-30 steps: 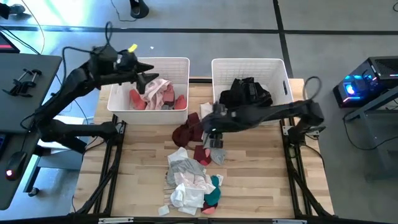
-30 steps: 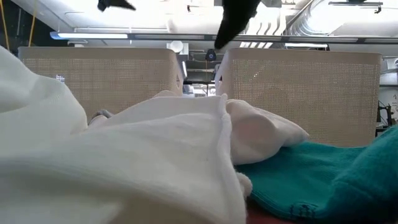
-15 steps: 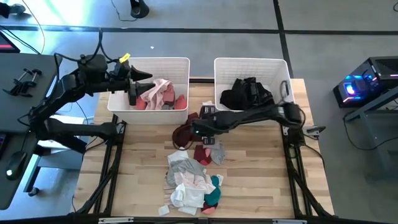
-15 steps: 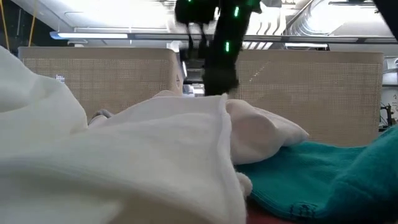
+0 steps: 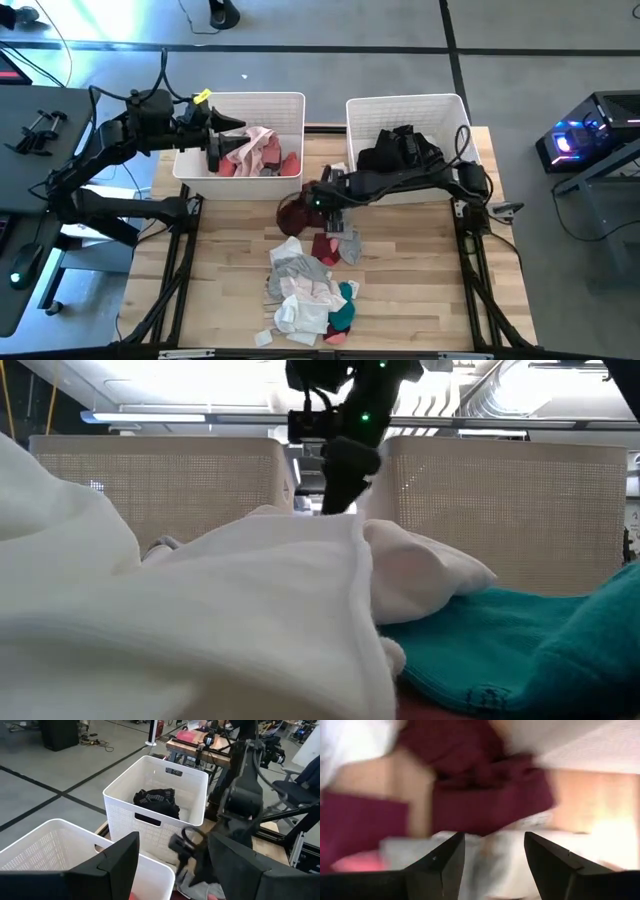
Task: Sort clothes
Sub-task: Put the white underwear into the left white laundry bin
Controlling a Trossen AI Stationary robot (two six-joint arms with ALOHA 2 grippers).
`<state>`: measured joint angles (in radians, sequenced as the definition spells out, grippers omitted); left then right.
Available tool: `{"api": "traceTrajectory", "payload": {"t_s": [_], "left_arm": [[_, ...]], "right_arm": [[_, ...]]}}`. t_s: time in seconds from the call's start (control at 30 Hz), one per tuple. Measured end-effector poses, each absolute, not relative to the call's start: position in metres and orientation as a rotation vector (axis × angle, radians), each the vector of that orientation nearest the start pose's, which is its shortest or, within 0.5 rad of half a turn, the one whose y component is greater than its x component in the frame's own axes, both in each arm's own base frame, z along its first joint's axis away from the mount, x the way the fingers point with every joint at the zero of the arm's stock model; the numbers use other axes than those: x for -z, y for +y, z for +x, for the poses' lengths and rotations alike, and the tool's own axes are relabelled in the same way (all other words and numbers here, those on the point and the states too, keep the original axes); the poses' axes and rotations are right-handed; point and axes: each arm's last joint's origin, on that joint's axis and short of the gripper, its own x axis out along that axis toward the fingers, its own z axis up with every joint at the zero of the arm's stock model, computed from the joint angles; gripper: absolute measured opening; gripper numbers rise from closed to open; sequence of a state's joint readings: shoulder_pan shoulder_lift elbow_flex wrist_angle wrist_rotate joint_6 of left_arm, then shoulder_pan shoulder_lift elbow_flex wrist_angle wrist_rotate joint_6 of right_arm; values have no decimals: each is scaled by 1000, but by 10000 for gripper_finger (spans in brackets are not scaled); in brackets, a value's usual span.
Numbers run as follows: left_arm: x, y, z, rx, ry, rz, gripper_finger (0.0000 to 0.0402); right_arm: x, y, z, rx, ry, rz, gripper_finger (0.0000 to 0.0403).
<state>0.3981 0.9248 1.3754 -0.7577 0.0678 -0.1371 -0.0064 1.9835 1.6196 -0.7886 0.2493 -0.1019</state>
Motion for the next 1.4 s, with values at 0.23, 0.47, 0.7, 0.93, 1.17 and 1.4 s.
{"api": "traceTrajectory", "payload": {"t_s": [0.23, 0.47, 0.7, 0.93, 1.17, 1.4], "left_arm": [[-444, 57, 141, -350, 290, -209, 227], [-442, 58, 143, -350, 300, -211, 227], [-441, 58, 144, -350, 305, -212, 227], [-441, 57, 144, -345, 306, -210, 227], [-441, 57, 144, -351, 307, -201, 227], [-441, 57, 145, -337, 311, -154, 227]], "right_arm": [[-212, -35, 418, 196, 1206, -191, 192], [-187, -50, 420, 177, 1287, -147, 192], [-163, -53, 424, 103, 1355, -98, 127], [-185, -52, 418, 162, 1302, 30, 11], [-263, -42, 394, 162, 1108, 59, 5], [-352, -39, 352, 198, 782, 141, 4]]}}
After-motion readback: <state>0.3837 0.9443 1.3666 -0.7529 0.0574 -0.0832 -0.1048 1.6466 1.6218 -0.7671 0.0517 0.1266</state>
